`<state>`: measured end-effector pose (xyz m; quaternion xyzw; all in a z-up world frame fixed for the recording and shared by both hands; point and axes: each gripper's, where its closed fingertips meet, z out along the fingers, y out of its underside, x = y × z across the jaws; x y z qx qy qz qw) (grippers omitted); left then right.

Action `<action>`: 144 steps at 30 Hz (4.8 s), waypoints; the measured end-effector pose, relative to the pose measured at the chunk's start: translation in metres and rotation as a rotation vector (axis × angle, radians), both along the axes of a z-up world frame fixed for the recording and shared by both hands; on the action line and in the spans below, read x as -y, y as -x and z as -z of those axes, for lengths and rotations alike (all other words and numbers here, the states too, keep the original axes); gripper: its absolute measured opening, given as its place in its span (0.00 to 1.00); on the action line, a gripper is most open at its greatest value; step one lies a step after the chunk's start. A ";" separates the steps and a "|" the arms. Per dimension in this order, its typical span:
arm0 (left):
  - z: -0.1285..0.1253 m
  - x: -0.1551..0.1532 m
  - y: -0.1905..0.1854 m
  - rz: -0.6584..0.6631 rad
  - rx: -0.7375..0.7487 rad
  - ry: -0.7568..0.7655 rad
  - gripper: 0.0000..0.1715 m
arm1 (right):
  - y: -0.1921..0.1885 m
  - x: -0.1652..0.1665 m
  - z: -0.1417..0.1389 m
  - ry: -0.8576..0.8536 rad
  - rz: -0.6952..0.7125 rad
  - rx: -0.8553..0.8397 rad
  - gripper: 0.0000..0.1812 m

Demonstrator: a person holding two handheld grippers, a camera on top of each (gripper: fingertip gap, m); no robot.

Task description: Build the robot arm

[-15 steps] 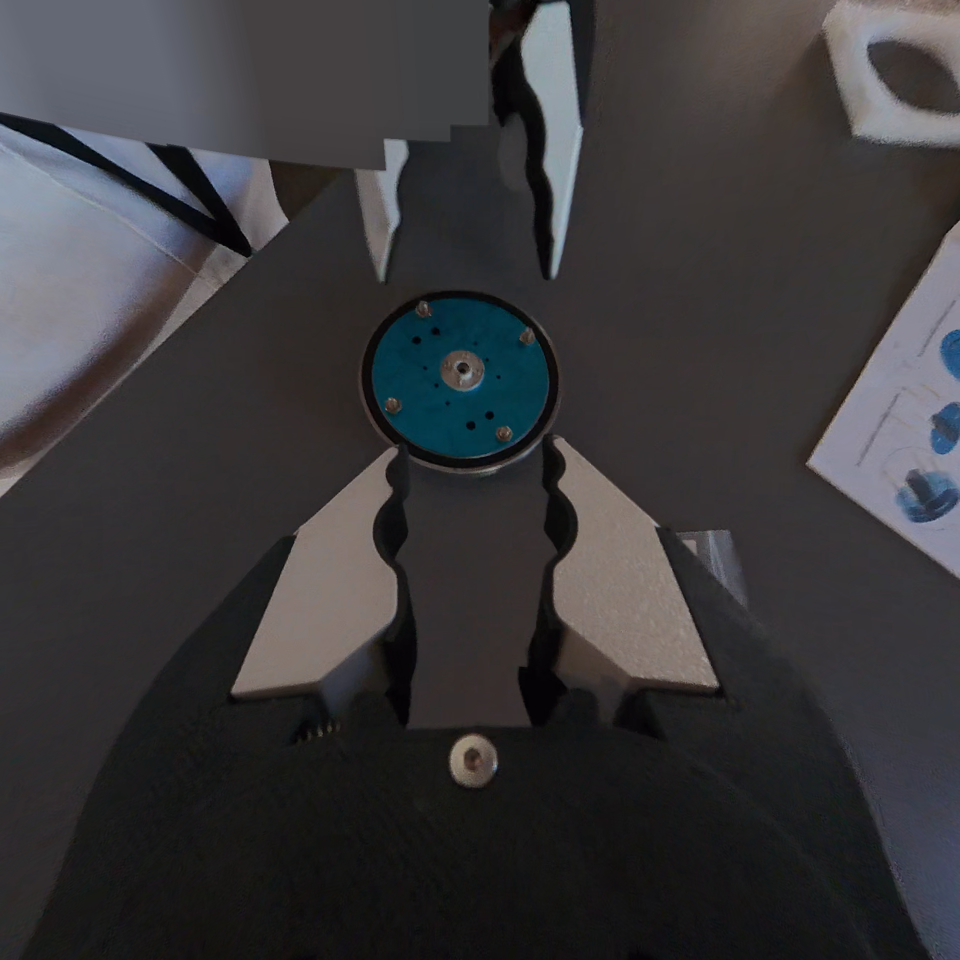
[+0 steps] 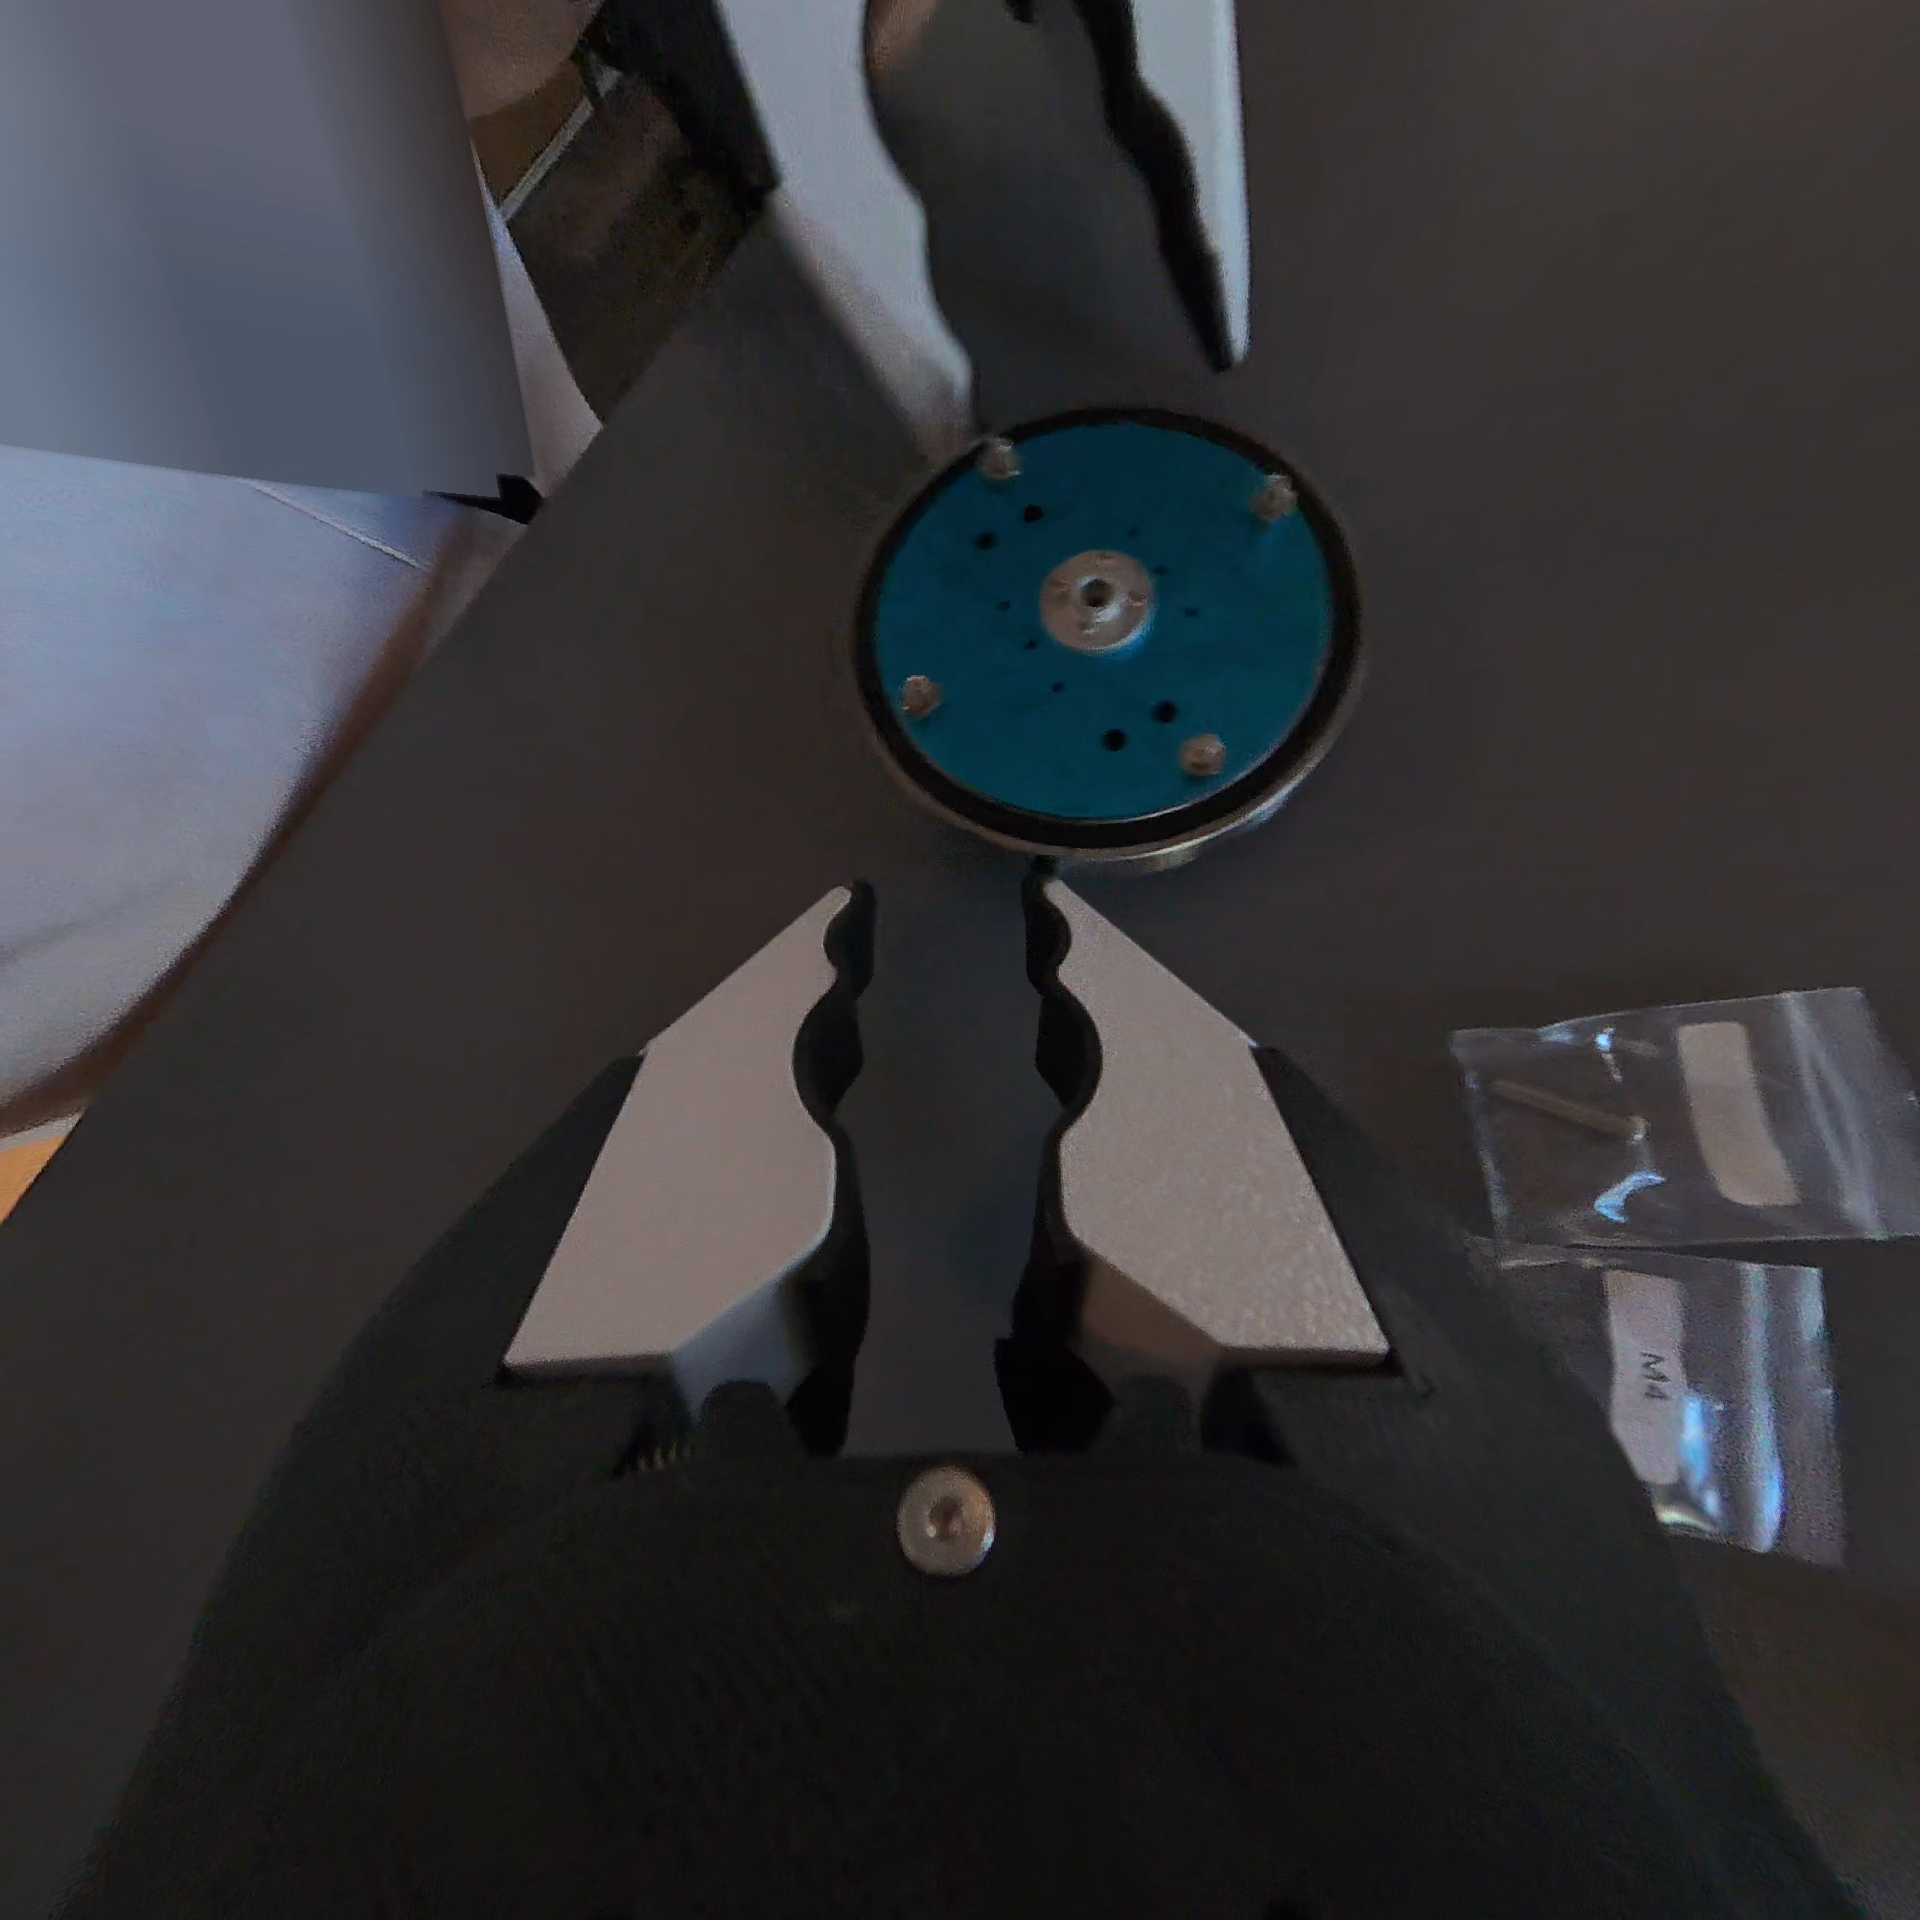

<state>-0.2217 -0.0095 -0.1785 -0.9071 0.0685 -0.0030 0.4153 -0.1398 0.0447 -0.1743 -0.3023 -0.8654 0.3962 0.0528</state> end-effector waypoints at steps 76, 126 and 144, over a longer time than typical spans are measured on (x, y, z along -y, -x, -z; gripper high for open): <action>-0.017 -0.030 -0.031 0.113 0.122 -0.121 0.49 | 0.081 0.016 -0.014 -0.643 -0.686 -0.112 0.05; -0.017 -0.031 -0.032 0.116 0.133 -0.120 0.47 | 0.082 0.012 -0.014 -0.652 -0.674 -0.017 0.03; -0.016 -0.034 -0.032 0.112 0.145 -0.112 0.47 | 0.082 0.011 -0.013 -0.583 -0.490 0.098 0.03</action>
